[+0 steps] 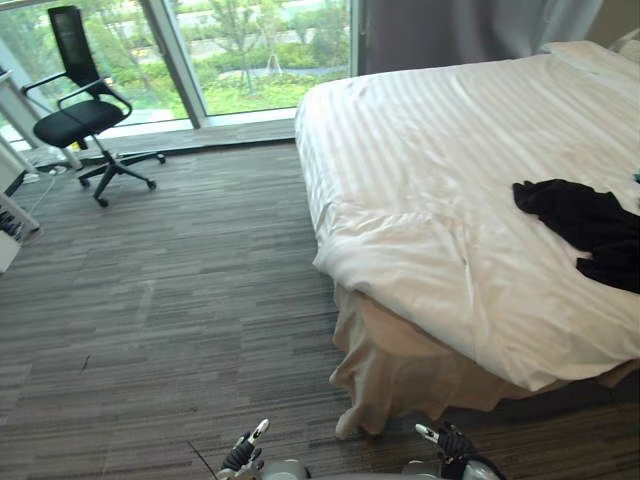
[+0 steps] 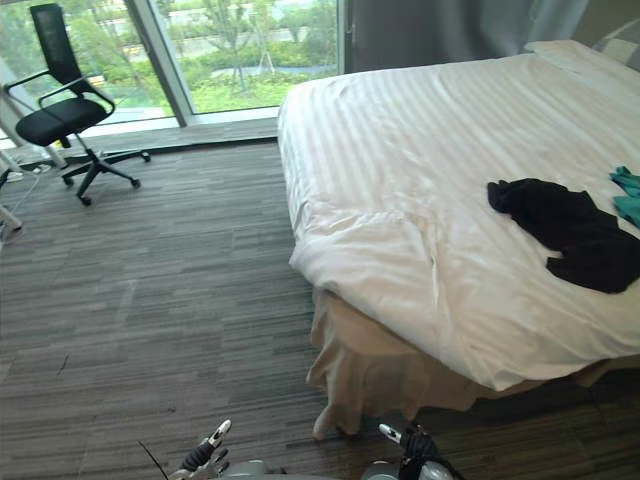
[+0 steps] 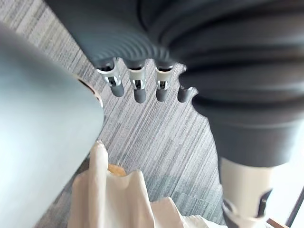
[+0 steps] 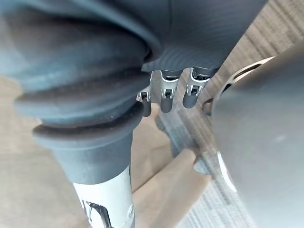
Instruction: Tidy the bed and pick cloth on bed and put in laundry
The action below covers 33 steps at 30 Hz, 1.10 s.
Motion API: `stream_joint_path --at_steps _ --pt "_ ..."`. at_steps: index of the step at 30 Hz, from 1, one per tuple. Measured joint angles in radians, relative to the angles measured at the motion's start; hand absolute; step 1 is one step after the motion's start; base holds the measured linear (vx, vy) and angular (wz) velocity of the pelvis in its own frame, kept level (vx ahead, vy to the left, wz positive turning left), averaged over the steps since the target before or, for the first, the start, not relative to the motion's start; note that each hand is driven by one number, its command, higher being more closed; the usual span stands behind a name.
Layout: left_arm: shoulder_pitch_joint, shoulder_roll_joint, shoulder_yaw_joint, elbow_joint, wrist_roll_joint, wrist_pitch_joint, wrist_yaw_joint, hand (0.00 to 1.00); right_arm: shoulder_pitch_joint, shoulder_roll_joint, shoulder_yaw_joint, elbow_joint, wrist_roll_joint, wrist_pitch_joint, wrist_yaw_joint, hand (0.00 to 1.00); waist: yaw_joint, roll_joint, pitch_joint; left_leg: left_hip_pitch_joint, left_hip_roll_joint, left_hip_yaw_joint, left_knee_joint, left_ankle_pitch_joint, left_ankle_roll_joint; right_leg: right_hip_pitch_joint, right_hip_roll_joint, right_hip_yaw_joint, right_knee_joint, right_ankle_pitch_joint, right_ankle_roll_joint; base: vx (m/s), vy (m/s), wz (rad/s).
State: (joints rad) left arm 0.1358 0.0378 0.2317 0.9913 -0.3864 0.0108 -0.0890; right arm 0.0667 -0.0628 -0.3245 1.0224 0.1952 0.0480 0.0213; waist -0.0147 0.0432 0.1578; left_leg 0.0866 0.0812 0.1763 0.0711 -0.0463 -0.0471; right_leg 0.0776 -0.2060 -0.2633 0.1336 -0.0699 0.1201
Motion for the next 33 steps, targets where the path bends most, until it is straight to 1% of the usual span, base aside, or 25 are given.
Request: stream_joint_path --at_steps 3,4,5,6,7,8,9,11,12,13,14,16,18,19,20,21,22,23,25,26,28,29,30,31,33 --pt "-0.003 0.020 0.038 -0.027 0.001 -0.028 0.052 0.00 0.023 -0.012 -0.020 -0.019 0.002 -0.001 0.004 0.00 -0.015 0.009 -0.002 0.015 0.006 -0.006 -0.049 0.012 -0.011 0.007 0.007 -0.014 -0.004 -0.001 0.002 -0.14 -0.029 0.18" --pt "-0.007 0.040 0.061 -0.062 0.001 -0.056 0.074 0.00 0.035 -0.022 -0.019 -0.023 0.002 -0.002 0.004 0.00 -0.030 0.016 0.000 0.016 0.013 0.006 -0.062 0.013 -0.012 0.004 0.012 -0.012 -0.004 0.000 0.002 -0.08 -0.038 0.12" --pt "-0.022 0.068 0.083 -0.105 -0.002 -0.088 0.088 0.00 0.060 -0.031 -0.019 -0.028 0.005 -0.004 0.004 0.00 -0.033 0.023 0.001 0.016 0.022 0.026 -0.072 0.013 -0.013 -0.001 0.016 -0.010 -0.002 -0.001 0.001 -0.07 -0.044 0.10" --pt "-0.033 0.082 0.094 -0.129 -0.006 -0.105 0.093 0.00 0.074 -0.035 -0.019 -0.028 0.006 -0.004 0.004 0.00 -0.032 0.025 0.001 0.015 0.024 0.029 -0.075 0.013 -0.013 -0.009 0.018 -0.008 0.002 -0.001 0.000 -0.08 -0.054 -0.02" --pt "-0.057 0.115 0.121 -0.177 -0.009 -0.147 0.100 0.00 0.100 -0.041 -0.019 -0.028 0.013 -0.004 0.004 0.00 -0.031 0.035 0.000 0.014 0.028 0.038 -0.087 0.013 -0.013 -0.029 0.022 0.002 0.010 -0.003 -0.003 -0.05 -0.034 -0.15" --pt "-0.069 0.131 0.133 -0.202 -0.012 -0.162 0.107 0.00 0.111 -0.043 -0.019 -0.028 0.018 -0.006 0.004 0.00 -0.031 0.040 -0.001 0.014 0.030 0.046 -0.093 0.013 -0.014 -0.034 0.025 0.013 0.015 -0.004 -0.005 -0.02 -0.044 -0.34" --pt "-0.106 0.177 0.136 -0.257 -0.013 -0.204 0.119 0.00 0.129 -0.043 -0.019 -0.029 0.040 -0.025 0.003 0.00 -0.035 0.051 -0.001 0.012 0.038 0.065 -0.097 0.015 -0.017 -0.056 0.033 0.033 0.029 -0.008 -0.011 0.02 -0.031 -0.33" --pt "-0.148 0.212 0.133 -0.318 -0.012 -0.242 0.128 0.00 0.145 -0.043 -0.016 -0.035 0.050 -0.044 0.003 0.00 -0.043 0.055 -0.003 0.014 0.044 0.073 -0.098 0.020 -0.026 -0.070 0.039 0.046 0.047 -0.019 -0.017 0.04 -0.046 -0.24" --pt "-0.186 0.226 0.129 -0.363 -0.001 -0.270 0.135 0.00 0.154 -0.042 -0.014 -0.038 0.063 -0.051 0.002 0.00 -0.056 0.056 -0.004 0.021 0.049 0.074 -0.098 0.026 -0.035 -0.071 0.042 0.049 0.061 -0.031 -0.019 0.08 -0.048 -0.14" --pt "-0.222 0.235 0.109 -0.405 0.023 -0.295 0.135 0.00 0.163 -0.041 -0.011 -0.039 0.075 -0.060 0.001 0.00 -0.061 0.057 -0.005 0.031 0.052 0.076 -0.098 0.029 -0.040 -0.070 0.044 0.055 0.078 -0.045 -0.021 0.08 -0.039 -0.11" --pt "-0.239 0.239 0.089 -0.423 0.040 -0.307 0.134 0.00 0.169 -0.041 -0.012 -0.039 0.080 -0.066 0.001 0.00 -0.064 0.052 -0.005 0.034 0.054 0.077 -0.097 0.032 -0.044 -0.072 0.046 0.059 0.083 -0.050 -0.022 0.10 -0.033 -0.19" --pt "-0.302 0.262 -0.002 -0.478 0.084 -0.325 0.124 0.00 0.177 -0.030 -0.019 -0.039 0.092 -0.077 0.001 0.00 -0.085 0.053 -0.017 0.045 0.056 0.090 -0.101 0.040 -0.049 -0.090 0.048 0.076 0.116 -0.067 -0.025 0.13 -0.033 -0.20" --pt "-0.361 0.263 -0.067 -0.483 0.108 -0.326 0.108 0.00 0.179 -0.021 -0.032 -0.038 0.092 -0.076 0.000 0.00 -0.092 0.050 -0.017 0.062 0.055 0.111 -0.106 0.043 -0.055 -0.102 0.057 0.097 0.129 -0.073 -0.031 0.17 -0.016 -0.30" --pt "-0.392 0.263 -0.113 -0.483 0.122 -0.325 0.091 0.00 0.179 -0.017 -0.039 -0.037 0.092 -0.076 0.000 0.00 -0.107 0.046 -0.016 0.068 0.057 0.124 -0.107 0.043 -0.055 -0.101 0.063 0.106 0.125 -0.073 -0.033 0.17 -0.003 -0.30" --pt "-0.407 0.264 -0.136 -0.483 0.130 -0.323 0.088 0.00 0.179 -0.016 -0.041 -0.037 0.091 -0.075 0.000 0.00 -0.113 0.046 -0.016 0.069 0.057 0.127 -0.106 0.043 -0.055 -0.101 0.064 0.107 0.123 -0.074 -0.033 0.19 -0.006 -0.20" --pt "-0.442 0.264 -0.192 -0.480 0.166 -0.316 0.089 0.00 0.180 -0.014 -0.062 -0.034 0.089 -0.070 0.000 0.00 -0.133 0.045 -0.015 0.073 0.056 0.134 -0.106 0.043 -0.055 -0.100 0.066 0.116 0.120 -0.074 -0.033 0.12 -0.008 -0.23" --pt "-0.480 0.268 -0.247 -0.474 0.203 -0.305 0.089 0.00 0.180 -0.014 -0.081 -0.030 0.086 -0.067 0.000 0.00 -0.142 0.045 -0.015 0.084 0.055 0.146 -0.106 0.043 -0.055 -0.097 0.069 0.132 0.116 -0.073 -0.034 0.14 -0.005 -0.31" --pt "-0.504 0.272 -0.275 -0.467 0.221 -0.300 0.090 0.00 0.181 -0.014 -0.090 -0.026 0.080 -0.065 0.000 0.00 -0.145 0.045 -0.015 0.091 0.055 0.156 -0.106 0.043 -0.055 -0.092 0.070 0.135 0.112 -0.073 -0.034 0.10 0.003 -0.32" --pt "-0.601 0.289 -0.360 -0.428 0.290 -0.281 0.106 0.00 0.197 -0.011 -0.112 -0.025 0.069 -0.062 0.002 0.00 -0.186 0.047 -0.014 0.114 0.054 0.170 -0.106 0.043 -0.055 -0.063 0.072 0.147 0.091 -0.071 -0.036 0.07 0.005 -0.16" --pt "-0.622 0.293 -0.371 -0.421 0.304 -0.277 0.115 0.00 0.202 -0.011 -0.112 -0.026 0.067 -0.062 0.003 0.00 -0.196 0.047 -0.014 0.118 0.054 0.176 -0.106 0.043 -0.055 -0.062 0.073 0.152 0.088 -0.071 -0.037 0.02 0.001 -0.22" --pt "-0.688 0.303 -0.403 -0.390 0.394 -0.256 0.152 0.00 0.216 -0.009 -0.124 -0.024 0.045 -0.061 0.005 0.00 -0.213 0.053 -0.012 0.115 0.055 0.190 -0.106 0.043 -0.055 -0.065 0.079 0.162 0.077 -0.063 -0.040 0.00 -0.010 -0.27" --pt "-0.728 0.309 -0.426 -0.368 0.449 -0.243 0.175 0.00 0.222 -0.008 -0.149 -0.018 0.022 -0.060 0.005 0.00 -0.230 0.060 -0.008 0.111 0.056 0.198 -0.106 0.043 -0.054 -0.069 0.084 0.171 0.065 -0.054 -0.040 -0.02 -0.009 -0.17" --pt "-0.741 0.311 -0.436 -0.358 0.467 -0.236 0.181 0.00 0.226 -0.008 -0.155 -0.016 0.014 -0.060 0.006 0.00 -0.236 0.063 -0.006 0.111 0.056 0.203 -0.106 0.043 -0.054 -0.069 0.085 0.178 0.059 -0.050 -0.040 -0.02 0.001 -0.21" --pt "-0.755 0.319 -0.452 -0.348 0.510 -0.216 0.186 0.00 0.232 -0.010 -0.164 -0.017 -0.008 -0.061 0.008 0.00 -0.249 0.071 -0.001 0.109 0.056 0.215 -0.106 0.043 -0.054 -0.073 0.088 0.183 0.050 -0.042 -0.040 -0.04 0.006 -0.21" --pt "-0.776 0.335 -0.493 -0.333 0.569 -0.186 0.186 0.00 0.243 -0.012 -0.176 -0.017 -0.023 -0.062 0.026 0.00 -0.261 0.083 0.010 0.097 0.057 0.230 -0.108 0.044 -0.054 -0.088 0.092 0.195 0.038 -0.027 -0.039 -0.06 0.007 -0.19"
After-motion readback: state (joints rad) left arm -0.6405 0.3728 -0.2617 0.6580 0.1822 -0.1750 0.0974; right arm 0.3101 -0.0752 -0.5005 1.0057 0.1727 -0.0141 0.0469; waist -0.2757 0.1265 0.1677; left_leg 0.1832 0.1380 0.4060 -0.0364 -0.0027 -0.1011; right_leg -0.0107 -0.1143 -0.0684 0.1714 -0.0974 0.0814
